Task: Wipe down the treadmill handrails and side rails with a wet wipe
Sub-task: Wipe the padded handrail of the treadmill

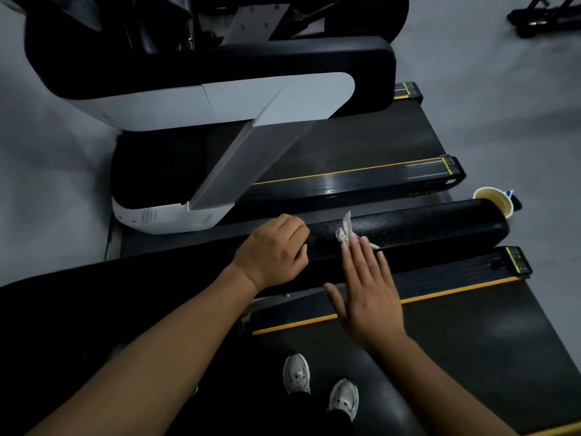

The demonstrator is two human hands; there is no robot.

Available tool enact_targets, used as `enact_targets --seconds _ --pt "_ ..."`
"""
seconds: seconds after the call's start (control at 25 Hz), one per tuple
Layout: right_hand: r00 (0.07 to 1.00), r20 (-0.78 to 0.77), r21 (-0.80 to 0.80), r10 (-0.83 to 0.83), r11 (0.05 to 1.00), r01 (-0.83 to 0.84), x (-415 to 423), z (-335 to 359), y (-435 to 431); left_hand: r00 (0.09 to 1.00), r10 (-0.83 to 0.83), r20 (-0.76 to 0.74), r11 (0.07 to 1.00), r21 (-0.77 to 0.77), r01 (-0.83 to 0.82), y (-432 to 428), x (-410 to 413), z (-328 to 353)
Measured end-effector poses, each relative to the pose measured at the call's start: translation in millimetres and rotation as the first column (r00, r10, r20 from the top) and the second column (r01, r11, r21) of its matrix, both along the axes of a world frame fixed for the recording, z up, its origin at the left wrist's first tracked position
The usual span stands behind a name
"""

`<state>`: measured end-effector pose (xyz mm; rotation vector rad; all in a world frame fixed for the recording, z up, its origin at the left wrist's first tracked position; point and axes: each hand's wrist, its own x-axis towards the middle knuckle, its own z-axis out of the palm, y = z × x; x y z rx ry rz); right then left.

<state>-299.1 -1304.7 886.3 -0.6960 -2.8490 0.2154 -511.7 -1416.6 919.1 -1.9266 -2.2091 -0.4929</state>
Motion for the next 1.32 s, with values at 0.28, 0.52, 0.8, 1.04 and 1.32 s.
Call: enact_targets --seconds 0.28,0.52,0.8,1.04,1.32 --pt "0.993 0.098 0.046 0.061 0.997 -0.066 -0.5 -6.7 -24.1 1.000 -0.028 0.013 1.000 0.000 0.028 -0.5 -1.4 -3.1" --pt "0.987 0.144 0.000 0.077 0.997 -0.078 -13.0 0.3 -47.9 0.998 -0.034 0.059 0.999 0.018 0.033 -1.0 -2.9 -0.7" --pt "0.984 0.176 0.036 -0.012 0.999 0.006 3.5 -1.3 -39.8 0.999 -0.024 -0.023 1.000 -0.010 0.023 -58.7 -31.7 -1.3" --pt "0.973 0.147 0.024 0.180 0.982 -0.185 -39.2 7.3 -64.9 0.998 -0.009 -0.067 1.000 -0.012 0.009 -57.2 -27.8 -2.5" --pt "0.993 0.113 -0.044 0.037 0.999 -0.032 -44.8 14.3 -55.1 0.996 -0.006 -0.088 1.000 -0.012 0.005 -57.5 -27.2 -0.5"
